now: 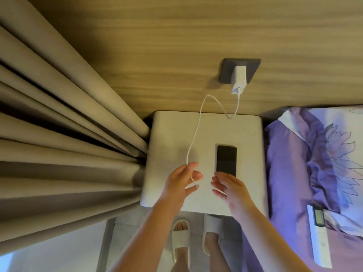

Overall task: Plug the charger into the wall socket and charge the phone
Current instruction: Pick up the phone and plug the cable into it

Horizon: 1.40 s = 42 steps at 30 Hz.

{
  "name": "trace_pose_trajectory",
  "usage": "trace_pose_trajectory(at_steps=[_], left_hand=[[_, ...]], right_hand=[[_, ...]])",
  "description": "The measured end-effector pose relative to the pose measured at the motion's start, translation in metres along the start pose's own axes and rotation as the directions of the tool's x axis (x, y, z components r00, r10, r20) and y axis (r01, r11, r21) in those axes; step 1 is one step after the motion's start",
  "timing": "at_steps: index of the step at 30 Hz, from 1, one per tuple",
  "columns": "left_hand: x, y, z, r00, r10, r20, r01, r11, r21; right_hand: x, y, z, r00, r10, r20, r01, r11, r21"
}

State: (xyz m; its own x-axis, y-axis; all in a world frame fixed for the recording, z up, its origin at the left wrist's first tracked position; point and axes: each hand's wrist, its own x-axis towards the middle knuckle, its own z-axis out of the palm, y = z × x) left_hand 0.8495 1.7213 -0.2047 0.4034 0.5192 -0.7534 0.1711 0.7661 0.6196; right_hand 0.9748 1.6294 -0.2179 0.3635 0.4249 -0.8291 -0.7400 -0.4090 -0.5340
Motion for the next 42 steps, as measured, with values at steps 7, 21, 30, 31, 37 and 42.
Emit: trace_pose_trajectory(at_steps=[7,21,30,31,37,42], left_hand=[[-0.023,0.002,-0.009,0.988,-0.095,0.118,0.128,0.939,-0.319],[-0.027,-0.023,-0.002,0.892,0.272,-0.361,-0.019,0.821,0.571],[-0.012,0.000,0.058,0.997,-0.064,0.044,0.048,0.953,0.300],[-0.012,-0.001,0.057,0.995,-0.075,0.060,0.053,0.950,0.306],[-0.006,-0.016,0.048,0.986,-0.129,0.107,0.069,0.894,0.442],[-0.001,-0.032,0.030,0.972,-0.187,0.144,0.019,0.670,0.742]], right_hand=[[-0.032,0.027,0.029,0.973,0.176,0.149,-0.224,0.874,0.431],[-0.065,0.010,-0.013,0.989,-0.118,0.091,0.089,0.958,0.271],[-0.063,0.027,-0.030,0.988,-0.100,0.118,0.101,0.995,0.000],[-0.060,0.026,-0.033,0.988,-0.100,0.116,0.101,0.995,0.002],[-0.020,0.010,-0.052,1.000,-0.018,-0.005,0.019,0.928,0.371],[0.007,-0.011,-0.050,0.996,0.078,-0.052,-0.043,0.870,0.491]])
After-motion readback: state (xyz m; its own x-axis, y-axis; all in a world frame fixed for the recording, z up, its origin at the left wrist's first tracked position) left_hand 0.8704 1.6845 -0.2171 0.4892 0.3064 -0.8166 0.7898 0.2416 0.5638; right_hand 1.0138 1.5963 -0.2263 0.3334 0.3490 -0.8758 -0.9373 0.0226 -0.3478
